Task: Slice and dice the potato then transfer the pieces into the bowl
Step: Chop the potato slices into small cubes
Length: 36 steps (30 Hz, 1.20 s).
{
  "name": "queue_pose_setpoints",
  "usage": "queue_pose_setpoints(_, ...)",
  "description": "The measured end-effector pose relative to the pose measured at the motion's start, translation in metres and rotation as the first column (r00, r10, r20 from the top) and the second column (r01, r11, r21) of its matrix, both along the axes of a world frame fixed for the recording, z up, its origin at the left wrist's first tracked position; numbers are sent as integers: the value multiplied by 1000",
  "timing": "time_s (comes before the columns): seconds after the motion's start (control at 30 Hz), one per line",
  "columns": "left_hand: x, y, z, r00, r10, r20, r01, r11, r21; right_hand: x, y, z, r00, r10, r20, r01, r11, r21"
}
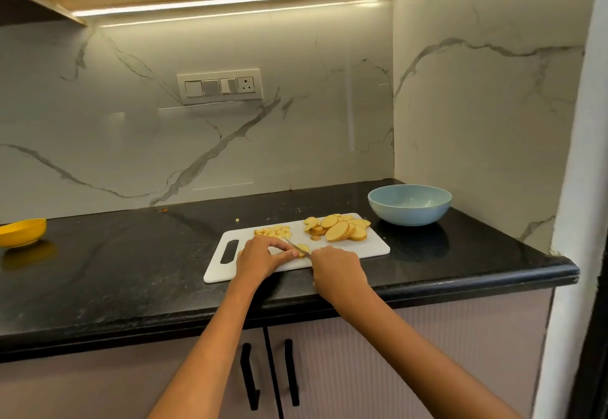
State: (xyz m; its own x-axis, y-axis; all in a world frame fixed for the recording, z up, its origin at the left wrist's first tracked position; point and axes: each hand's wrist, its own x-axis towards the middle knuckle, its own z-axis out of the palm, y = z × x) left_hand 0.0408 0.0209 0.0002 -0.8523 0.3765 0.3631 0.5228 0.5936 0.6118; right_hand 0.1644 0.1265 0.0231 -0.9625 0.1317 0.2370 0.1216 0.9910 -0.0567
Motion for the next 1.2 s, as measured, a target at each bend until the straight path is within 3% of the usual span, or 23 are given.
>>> queue_pose_setpoints(0.2, -5, 1, -4, 1000, -10, -10, 11, 1000, 17, 12, 5, -8, 999, 19, -34, -15, 996, 90)
queue_pose_setpoints(0.33, -8, -1, -8, 999, -38, -1, 38, 999, 29, 4, 8, -6, 999, -11, -42, 11, 1000, -9)
queue_pose_setpoints(0.43, -13, -2, -10, 999, -24, -22, 26, 991, 132, 3, 15, -9, 998, -57, -33, 53, 989, -135)
queue_pose_setpoints(0.6, -14, -2, -8, 998, -37, -56, 47, 979, 197, -1, 12, -8, 999, -33, -27, 28, 984, -175)
queue_pose_setpoints(0.73, -14, -1, -10, 995, -84, -61, 91, 988, 122, 0, 9, -8, 999, -27, -39, 21, 987, -161)
queue_pose_setpoints(1.1, -7, 2, -4, 995, 19, -98, -19, 1000, -8, -13, 0, 1, 1000, -8, -10, 7, 997, -77)
queue_pose_setpoints(1.2, -3, 3, -4, 990, 43, -134, -45, 999, -11, -1, 1, -6, 1000, 16, -23, -16, 1000, 9)
